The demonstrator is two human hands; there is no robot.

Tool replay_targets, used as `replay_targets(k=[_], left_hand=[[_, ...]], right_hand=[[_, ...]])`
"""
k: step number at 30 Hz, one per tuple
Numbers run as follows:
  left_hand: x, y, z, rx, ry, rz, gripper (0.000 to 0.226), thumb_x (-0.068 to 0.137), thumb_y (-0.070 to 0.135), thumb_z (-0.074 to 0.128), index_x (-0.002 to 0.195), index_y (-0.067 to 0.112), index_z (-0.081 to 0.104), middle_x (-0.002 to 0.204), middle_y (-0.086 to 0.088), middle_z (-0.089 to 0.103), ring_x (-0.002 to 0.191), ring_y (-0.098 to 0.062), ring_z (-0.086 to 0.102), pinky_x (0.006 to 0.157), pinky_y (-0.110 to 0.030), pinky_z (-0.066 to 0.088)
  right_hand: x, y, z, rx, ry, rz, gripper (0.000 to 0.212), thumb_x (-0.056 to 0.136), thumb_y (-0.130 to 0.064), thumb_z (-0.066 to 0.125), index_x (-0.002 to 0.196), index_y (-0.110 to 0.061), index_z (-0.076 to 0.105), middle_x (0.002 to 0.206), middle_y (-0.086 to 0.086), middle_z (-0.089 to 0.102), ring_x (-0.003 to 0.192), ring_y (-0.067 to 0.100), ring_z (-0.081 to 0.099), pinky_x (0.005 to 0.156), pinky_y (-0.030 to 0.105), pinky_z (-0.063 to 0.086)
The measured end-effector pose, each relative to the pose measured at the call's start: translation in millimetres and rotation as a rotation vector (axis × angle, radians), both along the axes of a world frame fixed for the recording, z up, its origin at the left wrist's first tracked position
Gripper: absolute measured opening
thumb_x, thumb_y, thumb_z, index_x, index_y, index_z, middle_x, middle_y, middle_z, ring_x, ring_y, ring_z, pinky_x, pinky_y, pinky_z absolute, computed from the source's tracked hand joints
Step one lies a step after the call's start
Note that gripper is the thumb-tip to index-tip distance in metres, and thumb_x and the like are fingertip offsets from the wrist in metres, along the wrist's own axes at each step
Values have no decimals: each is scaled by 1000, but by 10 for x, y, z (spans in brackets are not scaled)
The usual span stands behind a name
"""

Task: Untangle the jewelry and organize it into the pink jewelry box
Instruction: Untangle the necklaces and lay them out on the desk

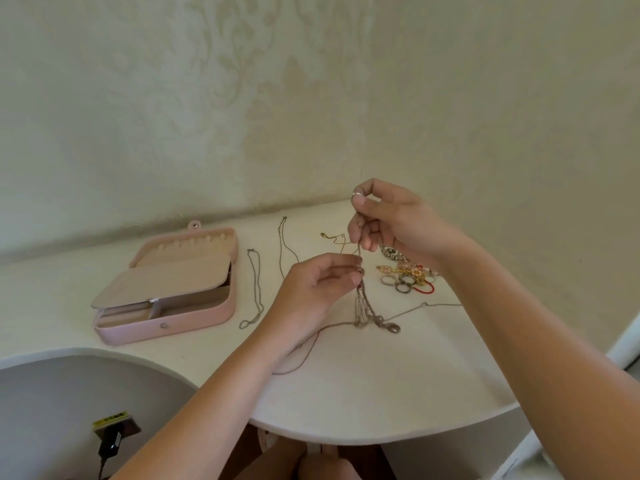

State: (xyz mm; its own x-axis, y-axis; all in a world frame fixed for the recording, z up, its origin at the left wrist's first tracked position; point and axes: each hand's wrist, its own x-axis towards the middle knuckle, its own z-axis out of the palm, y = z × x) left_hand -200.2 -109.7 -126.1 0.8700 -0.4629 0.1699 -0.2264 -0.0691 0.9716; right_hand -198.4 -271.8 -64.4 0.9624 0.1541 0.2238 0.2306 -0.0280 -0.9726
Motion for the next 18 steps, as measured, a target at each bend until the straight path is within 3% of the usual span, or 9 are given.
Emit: replay_targets(k=[3, 10, 18], left_hand=[[74, -41, 9, -82, 112, -32, 13, 83, 11, 66, 94, 4, 70, 84, -9, 73, 81, -16, 68, 86, -26, 53], [135, 44, -35, -91, 235, 12, 17, 74, 13, 72, 85, 1, 70, 69, -7, 69, 62, -14, 66, 66, -24, 57], [185, 79, -86, -114, 372, -59, 26, 73, 0, 69, 98, 1, 70, 84, -12, 70, 75, -16, 66, 67, -23, 55]], right_hand=[[114, -45, -8, -34, 26, 26, 11, 99, -13, 44, 88, -11, 44, 63, 11, 63, 48, 16, 53, 46, 21, 44], [302, -153, -189, -64, 109, -13, 8, 98, -14, 47, 91, -10, 45, 62, 10, 65, 47, 15, 53, 45, 20, 44], [305, -193, -386, -229, 137, -96, 7, 95, -12, 51, 92, -6, 49, 67, 14, 66, 48, 17, 56, 46, 21, 47]])
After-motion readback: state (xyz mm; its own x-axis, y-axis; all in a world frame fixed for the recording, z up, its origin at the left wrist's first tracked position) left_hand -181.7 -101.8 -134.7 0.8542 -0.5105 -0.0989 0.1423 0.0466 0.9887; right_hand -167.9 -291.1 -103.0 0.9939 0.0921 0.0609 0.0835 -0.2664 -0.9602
